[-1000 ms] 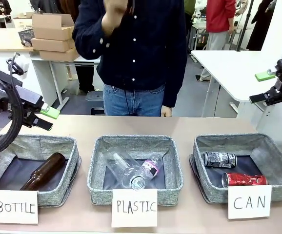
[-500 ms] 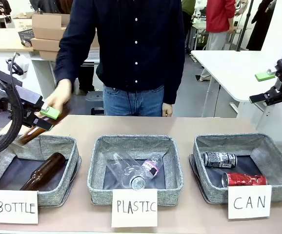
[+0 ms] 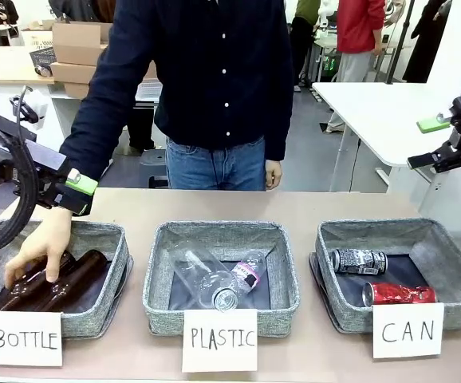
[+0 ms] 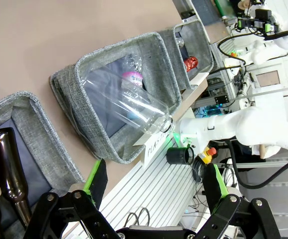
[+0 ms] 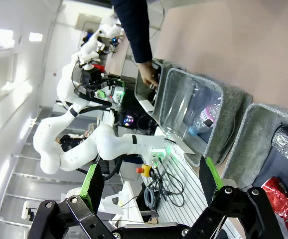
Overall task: Sort the can waste into the basket.
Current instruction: Pick up the can waste from the table and place it in the right Fabric basket.
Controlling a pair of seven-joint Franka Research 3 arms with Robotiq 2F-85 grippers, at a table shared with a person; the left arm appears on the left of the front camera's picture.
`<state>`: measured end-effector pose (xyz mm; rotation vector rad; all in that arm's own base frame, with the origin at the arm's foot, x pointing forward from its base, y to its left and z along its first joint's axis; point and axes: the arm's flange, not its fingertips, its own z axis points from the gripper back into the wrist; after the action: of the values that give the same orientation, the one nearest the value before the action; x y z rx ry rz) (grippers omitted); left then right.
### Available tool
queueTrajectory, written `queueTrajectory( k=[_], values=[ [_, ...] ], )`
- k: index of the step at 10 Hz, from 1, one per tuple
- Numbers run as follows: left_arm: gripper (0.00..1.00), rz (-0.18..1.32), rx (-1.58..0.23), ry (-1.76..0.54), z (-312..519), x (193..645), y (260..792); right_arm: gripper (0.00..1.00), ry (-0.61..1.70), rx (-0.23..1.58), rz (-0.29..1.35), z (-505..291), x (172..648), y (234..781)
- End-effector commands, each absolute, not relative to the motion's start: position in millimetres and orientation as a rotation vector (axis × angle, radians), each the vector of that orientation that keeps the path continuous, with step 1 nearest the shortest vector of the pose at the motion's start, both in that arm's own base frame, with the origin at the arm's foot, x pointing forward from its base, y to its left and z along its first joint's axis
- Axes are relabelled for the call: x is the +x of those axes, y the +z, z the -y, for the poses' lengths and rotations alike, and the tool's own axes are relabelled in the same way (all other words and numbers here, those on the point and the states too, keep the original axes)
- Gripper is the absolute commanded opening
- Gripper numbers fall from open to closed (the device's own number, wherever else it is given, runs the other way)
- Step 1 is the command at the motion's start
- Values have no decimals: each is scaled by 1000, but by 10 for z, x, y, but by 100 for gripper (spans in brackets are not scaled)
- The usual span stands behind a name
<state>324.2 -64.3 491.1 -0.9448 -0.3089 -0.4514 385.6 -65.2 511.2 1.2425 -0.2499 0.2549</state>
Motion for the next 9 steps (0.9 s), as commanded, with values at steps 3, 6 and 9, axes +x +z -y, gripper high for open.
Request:
queueTrajectory(
  k=[3, 6, 9],
  values=[
    [100, 316, -941, -470, 620, 3241, 4901, 100, 275, 1238, 246, 688, 3856, 5131],
    [100, 316, -941, -470, 620, 3241, 4901, 100, 275, 1238, 246, 688, 3856, 5131],
    [100, 316, -941, -470, 620, 3241, 4901, 100, 275, 1238, 246, 688, 3856, 5131]
  ],
)
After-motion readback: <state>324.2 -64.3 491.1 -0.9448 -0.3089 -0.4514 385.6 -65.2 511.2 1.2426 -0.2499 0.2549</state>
